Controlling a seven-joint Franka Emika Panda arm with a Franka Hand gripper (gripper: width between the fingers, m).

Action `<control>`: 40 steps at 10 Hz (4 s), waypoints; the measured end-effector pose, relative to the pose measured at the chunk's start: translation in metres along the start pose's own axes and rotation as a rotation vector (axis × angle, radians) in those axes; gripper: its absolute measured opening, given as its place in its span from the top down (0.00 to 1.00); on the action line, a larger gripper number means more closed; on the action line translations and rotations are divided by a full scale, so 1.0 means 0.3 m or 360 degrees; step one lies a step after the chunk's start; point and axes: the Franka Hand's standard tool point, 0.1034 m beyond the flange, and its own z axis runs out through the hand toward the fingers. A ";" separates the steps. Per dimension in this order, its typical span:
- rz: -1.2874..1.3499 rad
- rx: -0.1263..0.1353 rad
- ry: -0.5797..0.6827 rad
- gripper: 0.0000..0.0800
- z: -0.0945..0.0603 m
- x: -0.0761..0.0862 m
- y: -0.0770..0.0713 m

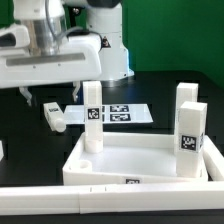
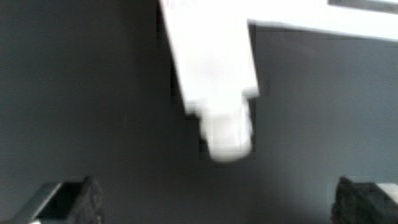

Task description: Assemble desk

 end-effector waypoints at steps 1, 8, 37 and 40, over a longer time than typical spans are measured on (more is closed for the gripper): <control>-0.0011 0.0002 0.0007 0.19 -0.012 0.017 -0.002; -0.0042 -0.0107 -0.0035 0.19 0.119 -0.096 -0.001; -0.3959 0.0287 -0.0242 0.64 0.090 -0.100 0.064; -0.4036 0.0299 -0.0264 0.63 0.098 -0.106 0.072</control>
Offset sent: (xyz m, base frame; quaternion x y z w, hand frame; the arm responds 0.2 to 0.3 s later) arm -0.0238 0.0022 -0.0231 0.0250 -0.0225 0.0015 0.9994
